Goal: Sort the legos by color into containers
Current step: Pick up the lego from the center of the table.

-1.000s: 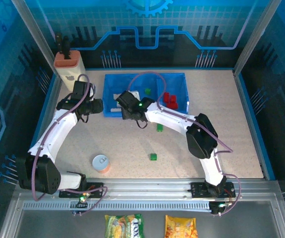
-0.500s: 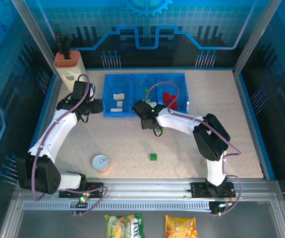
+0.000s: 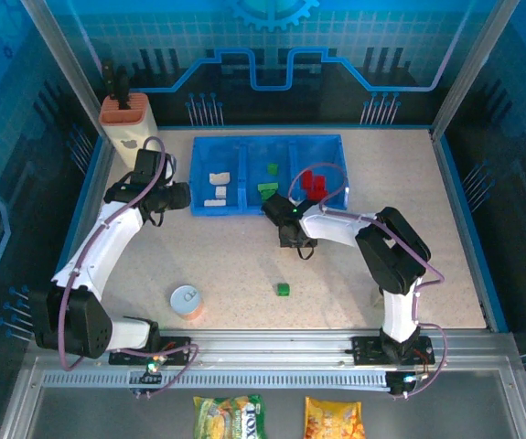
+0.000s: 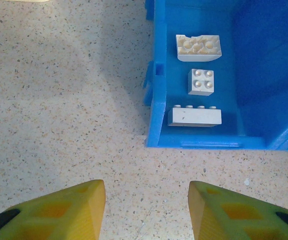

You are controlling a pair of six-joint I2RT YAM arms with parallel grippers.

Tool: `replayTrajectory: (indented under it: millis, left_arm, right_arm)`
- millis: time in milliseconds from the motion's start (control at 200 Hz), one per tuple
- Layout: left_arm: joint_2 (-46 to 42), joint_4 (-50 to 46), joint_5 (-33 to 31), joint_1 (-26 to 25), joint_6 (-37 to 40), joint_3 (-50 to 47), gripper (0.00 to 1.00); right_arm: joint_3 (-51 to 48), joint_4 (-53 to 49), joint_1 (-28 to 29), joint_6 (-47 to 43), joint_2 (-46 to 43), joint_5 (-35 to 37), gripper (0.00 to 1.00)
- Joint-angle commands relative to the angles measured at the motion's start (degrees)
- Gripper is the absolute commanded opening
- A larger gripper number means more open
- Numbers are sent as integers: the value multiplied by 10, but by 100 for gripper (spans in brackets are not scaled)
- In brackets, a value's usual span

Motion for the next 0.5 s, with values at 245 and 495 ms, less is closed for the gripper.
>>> replayTrajectory:
  millis: [245,495]
  left_arm:
    - [-4,2,12,6,-12,-3,48]
    - [-3,1,12,7,-11,-3,48]
  right_arm:
    - [-7,26,-9,5,-6,-11,49]
    - [-1,22,-9,4,-2,-11,43]
